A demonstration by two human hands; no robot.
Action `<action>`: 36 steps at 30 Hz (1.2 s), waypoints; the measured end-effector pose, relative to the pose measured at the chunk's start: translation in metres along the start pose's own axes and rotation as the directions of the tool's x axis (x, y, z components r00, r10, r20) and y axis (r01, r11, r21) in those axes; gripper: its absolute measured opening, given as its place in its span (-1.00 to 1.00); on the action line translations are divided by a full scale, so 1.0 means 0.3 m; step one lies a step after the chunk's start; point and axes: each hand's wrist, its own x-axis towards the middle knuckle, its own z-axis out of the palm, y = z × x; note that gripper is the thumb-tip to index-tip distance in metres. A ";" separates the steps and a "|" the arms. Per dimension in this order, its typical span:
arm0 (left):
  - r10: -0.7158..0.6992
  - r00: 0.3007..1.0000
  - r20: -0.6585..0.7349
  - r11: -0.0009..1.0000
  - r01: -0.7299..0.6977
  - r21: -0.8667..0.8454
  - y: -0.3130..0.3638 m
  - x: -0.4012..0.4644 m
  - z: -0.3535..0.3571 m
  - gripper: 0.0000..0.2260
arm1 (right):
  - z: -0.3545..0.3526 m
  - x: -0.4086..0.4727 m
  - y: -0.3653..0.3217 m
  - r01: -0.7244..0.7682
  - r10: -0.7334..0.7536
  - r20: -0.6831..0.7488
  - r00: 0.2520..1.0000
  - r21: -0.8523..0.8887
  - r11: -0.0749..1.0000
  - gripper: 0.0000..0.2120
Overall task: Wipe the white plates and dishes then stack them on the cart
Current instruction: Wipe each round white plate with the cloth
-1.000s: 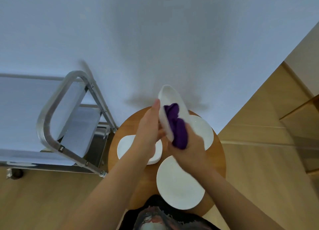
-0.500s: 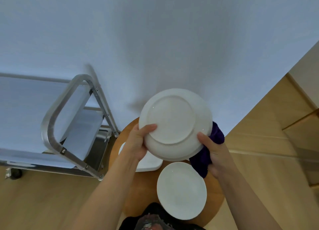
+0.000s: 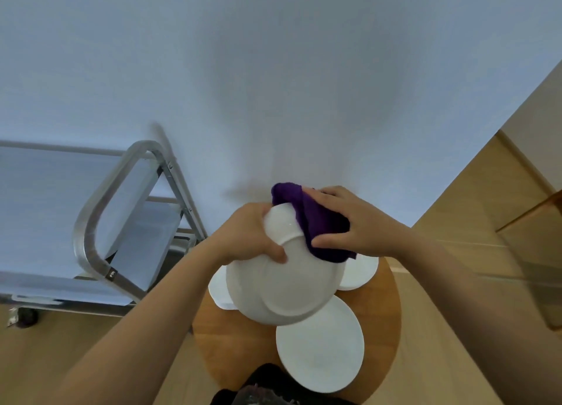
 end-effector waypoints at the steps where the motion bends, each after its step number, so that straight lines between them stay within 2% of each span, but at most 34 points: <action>1: 0.016 0.999 0.037 1.000 -0.016 -0.007 0.005 -0.008 0.000 -0.56 | -0.007 -0.001 -0.004 0.009 -0.008 0.016 1.000 -0.036 0.999 -0.24; 6: 0.069 0.990 0.127 0.998 -0.067 -0.016 0.028 -0.020 0.021 -0.44 | 0.013 0.011 -0.044 0.124 -0.141 -0.033 0.989 -0.310 0.943 -0.01; 10: 0.135 0.988 0.078 0.990 -0.131 -0.055 0.020 -0.023 0.051 -0.41 | 0.059 0.029 -0.076 0.184 -0.241 -0.127 0.962 -0.352 0.918 0.04; 14: 0.100 0.994 -0.042 0.993 -0.098 0.060 0.015 -0.038 0.054 -0.49 | 0.024 0.016 -0.049 0.094 -0.115 -0.159 0.981 -0.134 0.987 0.03; 17: 0.103 0.982 -0.155 0.994 -0.109 -0.029 0.023 -0.066 0.030 -0.52 | -0.004 -0.019 -0.005 0.043 -0.007 -0.298 0.954 0.114 0.993 -0.01; 20: 0.081 0.956 -0.282 0.974 -0.136 -0.180 0.052 -0.094 -0.012 -0.49 | 0.007 -0.055 0.025 0.112 0.106 -0.519 0.848 0.371 0.922 -0.11; 22: 0.052 0.941 -0.335 0.938 -0.162 -0.308 0.066 -0.096 -0.025 -0.44 | 0.037 -0.062 0.034 0.165 0.200 -0.604 0.772 0.494 0.854 -0.12; 27: -0.051 0.927 -0.372 0.815 -0.176 -0.552 0.070 -0.091 0.019 -0.33 | 0.101 -0.063 0.020 0.236 0.447 -0.695 0.563 0.654 0.719 -0.14; 30: -0.153 0.909 -0.387 0.674 -0.190 -0.714 0.059 -0.071 0.057 -0.29 | 0.146 -0.056 0.000 0.259 0.539 -0.678 0.500 0.711 0.653 -0.19; 32: -0.209 0.899 -0.386 0.576 -0.205 -0.791 0.069 -0.061 0.094 -0.30 | 0.172 -0.049 -0.009 0.251 0.595 -0.645 0.479 0.750 0.612 -0.25; 33: -0.213 0.896 -0.390 0.561 -0.215 -0.799 0.075 -0.066 0.112 -0.33 | 0.164 -0.049 -0.007 0.246 0.615 -0.623 0.484 0.771 0.587 -0.28; 35: -0.179 0.906 -0.383 0.582 -0.217 -0.784 0.063 -0.081 0.129 -0.35 | 0.113 -0.060 0.020 0.222 0.625 -0.563 0.541 0.812 0.540 -0.31; 36: -0.122 0.933 -0.338 0.594 -0.205 -0.778 0.047 -0.090 0.121 -0.39 | 0.076 -0.072 0.040 0.189 0.613 -0.529 0.587 0.826 0.532 -0.33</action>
